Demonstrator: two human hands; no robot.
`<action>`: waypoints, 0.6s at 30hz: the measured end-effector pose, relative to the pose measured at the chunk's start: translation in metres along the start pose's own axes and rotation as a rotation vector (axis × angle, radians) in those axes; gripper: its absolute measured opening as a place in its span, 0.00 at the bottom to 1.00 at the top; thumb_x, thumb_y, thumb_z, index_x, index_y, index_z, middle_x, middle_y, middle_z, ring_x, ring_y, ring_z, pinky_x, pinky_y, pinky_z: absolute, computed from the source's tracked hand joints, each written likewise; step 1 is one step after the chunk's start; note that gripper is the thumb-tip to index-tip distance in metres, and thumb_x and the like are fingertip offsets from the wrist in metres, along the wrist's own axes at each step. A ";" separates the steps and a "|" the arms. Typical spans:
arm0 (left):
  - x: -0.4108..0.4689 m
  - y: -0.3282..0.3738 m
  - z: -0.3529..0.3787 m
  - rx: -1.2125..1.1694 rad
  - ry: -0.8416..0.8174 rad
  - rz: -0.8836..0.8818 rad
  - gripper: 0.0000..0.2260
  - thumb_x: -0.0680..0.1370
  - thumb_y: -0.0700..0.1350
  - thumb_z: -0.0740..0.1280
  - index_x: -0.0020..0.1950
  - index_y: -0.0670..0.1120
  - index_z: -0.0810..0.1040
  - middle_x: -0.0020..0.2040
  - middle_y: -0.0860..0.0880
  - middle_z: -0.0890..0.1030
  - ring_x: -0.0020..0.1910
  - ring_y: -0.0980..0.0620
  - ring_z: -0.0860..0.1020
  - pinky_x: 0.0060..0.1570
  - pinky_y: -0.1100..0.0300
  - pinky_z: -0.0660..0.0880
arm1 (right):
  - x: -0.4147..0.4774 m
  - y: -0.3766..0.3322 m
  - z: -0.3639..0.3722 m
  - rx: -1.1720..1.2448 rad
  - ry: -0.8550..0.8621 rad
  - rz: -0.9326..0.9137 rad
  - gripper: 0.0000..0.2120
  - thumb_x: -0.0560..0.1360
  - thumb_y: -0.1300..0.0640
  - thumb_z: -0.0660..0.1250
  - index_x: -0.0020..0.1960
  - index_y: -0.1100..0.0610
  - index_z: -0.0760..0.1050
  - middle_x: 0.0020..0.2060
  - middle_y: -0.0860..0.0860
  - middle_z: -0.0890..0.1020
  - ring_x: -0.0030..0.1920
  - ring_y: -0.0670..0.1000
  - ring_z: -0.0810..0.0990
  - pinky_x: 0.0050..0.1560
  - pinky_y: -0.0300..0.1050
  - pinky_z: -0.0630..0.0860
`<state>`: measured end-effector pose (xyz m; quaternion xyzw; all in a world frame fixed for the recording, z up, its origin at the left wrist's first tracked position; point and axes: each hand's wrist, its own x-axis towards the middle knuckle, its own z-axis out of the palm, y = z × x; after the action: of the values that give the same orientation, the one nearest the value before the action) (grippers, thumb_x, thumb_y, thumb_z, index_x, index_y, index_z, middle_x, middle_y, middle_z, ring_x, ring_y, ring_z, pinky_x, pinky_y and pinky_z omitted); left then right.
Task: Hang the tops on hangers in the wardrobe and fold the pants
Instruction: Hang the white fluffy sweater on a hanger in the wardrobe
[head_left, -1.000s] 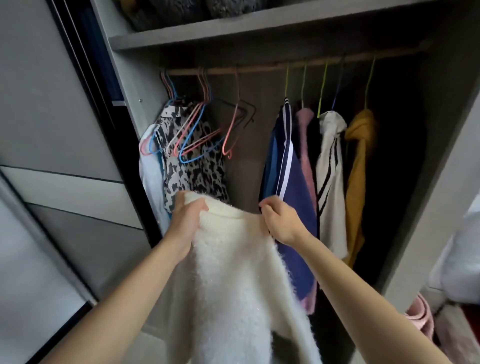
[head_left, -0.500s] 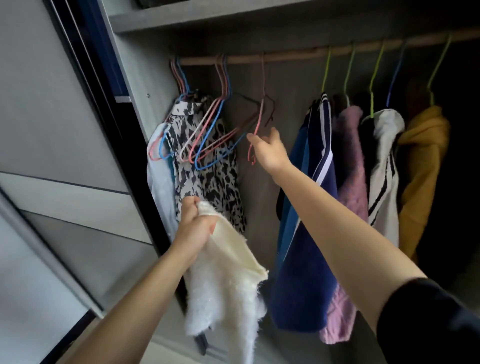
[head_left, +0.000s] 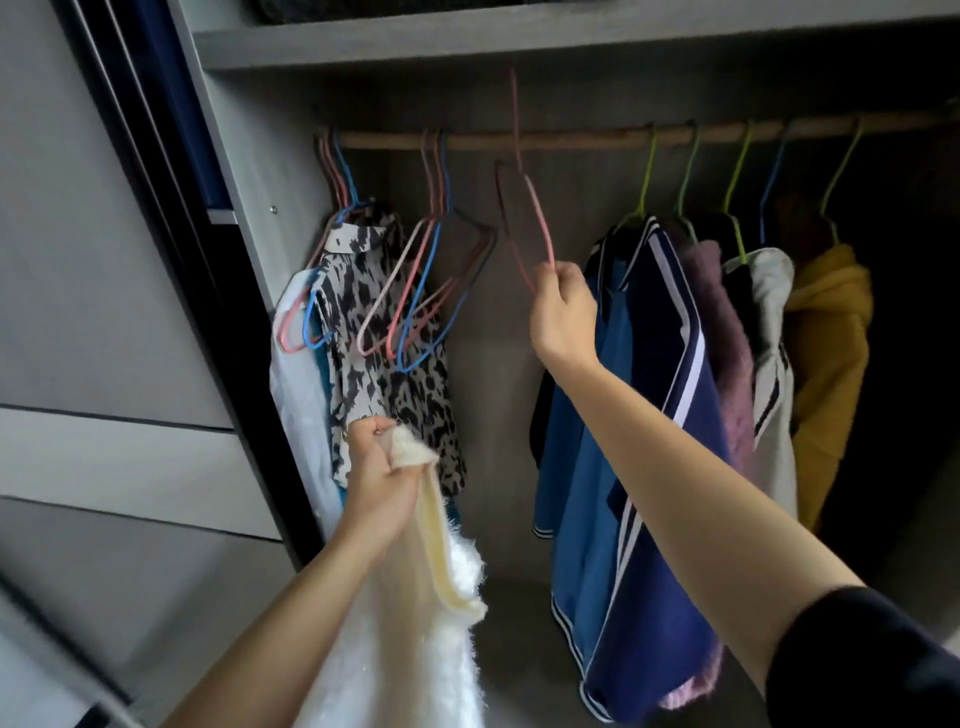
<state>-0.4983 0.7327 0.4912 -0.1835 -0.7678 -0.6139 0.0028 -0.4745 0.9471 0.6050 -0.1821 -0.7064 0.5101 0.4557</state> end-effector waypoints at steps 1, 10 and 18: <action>0.002 -0.003 0.001 0.006 0.011 0.037 0.21 0.75 0.39 0.72 0.58 0.56 0.65 0.53 0.54 0.75 0.44 0.66 0.76 0.35 0.74 0.68 | -0.011 0.007 -0.005 0.008 -0.002 0.002 0.14 0.82 0.46 0.55 0.49 0.54 0.72 0.35 0.44 0.75 0.31 0.37 0.74 0.32 0.30 0.70; 0.014 0.004 0.016 0.168 -0.103 0.246 0.46 0.72 0.29 0.65 0.79 0.55 0.45 0.52 0.61 0.70 0.48 0.56 0.75 0.51 0.60 0.73 | -0.093 0.098 -0.081 -0.034 -0.050 0.203 0.24 0.79 0.42 0.63 0.29 0.49 0.60 0.21 0.46 0.65 0.24 0.59 0.79 0.23 0.43 0.71; 0.021 0.047 0.050 0.270 -0.210 0.383 0.48 0.72 0.30 0.62 0.77 0.67 0.41 0.64 0.63 0.70 0.45 0.60 0.75 0.37 0.61 0.71 | -0.131 0.133 -0.151 -0.307 -0.249 0.102 0.28 0.76 0.37 0.58 0.30 0.61 0.67 0.23 0.58 0.76 0.28 0.61 0.79 0.28 0.50 0.73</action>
<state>-0.4938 0.7941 0.5286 -0.3864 -0.7899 -0.4718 0.0639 -0.3085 0.9908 0.4369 -0.2204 -0.8168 0.4373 0.3051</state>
